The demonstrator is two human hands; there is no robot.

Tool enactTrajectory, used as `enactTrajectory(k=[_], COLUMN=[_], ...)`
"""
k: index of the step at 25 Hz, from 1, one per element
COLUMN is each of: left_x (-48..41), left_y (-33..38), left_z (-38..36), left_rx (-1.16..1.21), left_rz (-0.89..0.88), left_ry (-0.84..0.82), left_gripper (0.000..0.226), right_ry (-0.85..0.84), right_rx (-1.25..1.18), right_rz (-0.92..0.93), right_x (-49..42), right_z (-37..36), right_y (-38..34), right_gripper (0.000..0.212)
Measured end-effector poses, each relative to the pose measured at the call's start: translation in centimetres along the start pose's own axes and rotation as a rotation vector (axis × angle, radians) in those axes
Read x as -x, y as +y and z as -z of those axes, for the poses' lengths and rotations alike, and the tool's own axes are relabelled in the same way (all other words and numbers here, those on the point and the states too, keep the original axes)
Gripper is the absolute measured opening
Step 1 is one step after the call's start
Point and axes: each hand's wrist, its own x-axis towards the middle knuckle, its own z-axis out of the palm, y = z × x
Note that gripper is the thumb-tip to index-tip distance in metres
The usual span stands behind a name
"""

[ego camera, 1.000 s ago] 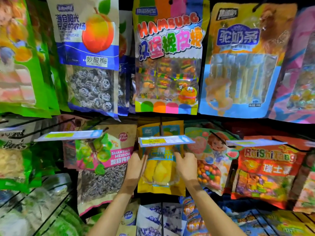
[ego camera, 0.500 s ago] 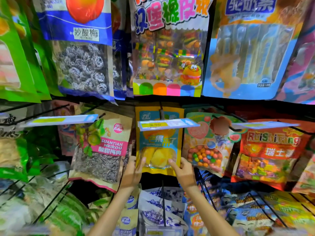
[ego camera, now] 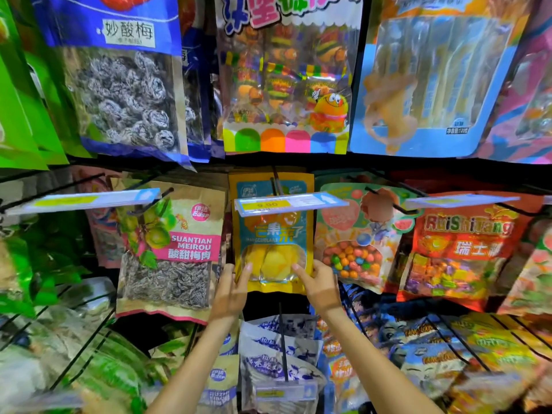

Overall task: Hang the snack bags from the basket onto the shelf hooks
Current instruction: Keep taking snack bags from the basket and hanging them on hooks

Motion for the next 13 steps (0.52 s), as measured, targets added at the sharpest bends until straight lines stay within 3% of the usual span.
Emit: enactTrajectory(k=[4,8,10,13], left_x=[1.2,2.2,2.9,4.4], left_y=[1.1,2.1,2.5,2.7], left_z=[0.2,0.5,0.7,1.1], left_rx=[0.153,0.037,-0.105,-0.372], left_rz=[0.082,0.12,0.13,0.071], left_ry=[-0.079,-0.093,-0.146,-0.141], left_gripper=[0.073,0.03,0.048,0.065], right_ry=[-0.031,-0.119,-0.22,-0.337], right_rx=[0.049,0.204,0.418,0.703], right_rz=[-0.024,-0.064,-0.075,-0.041], right_x=[0.2,0.8,1.4,2.4], right_z=[0.5,1.5,2.5,4.0], right_y=[-0.8,-2.0,-3.0,-4.2], right_gripper=[0.05,0.045,0.036,0.043])
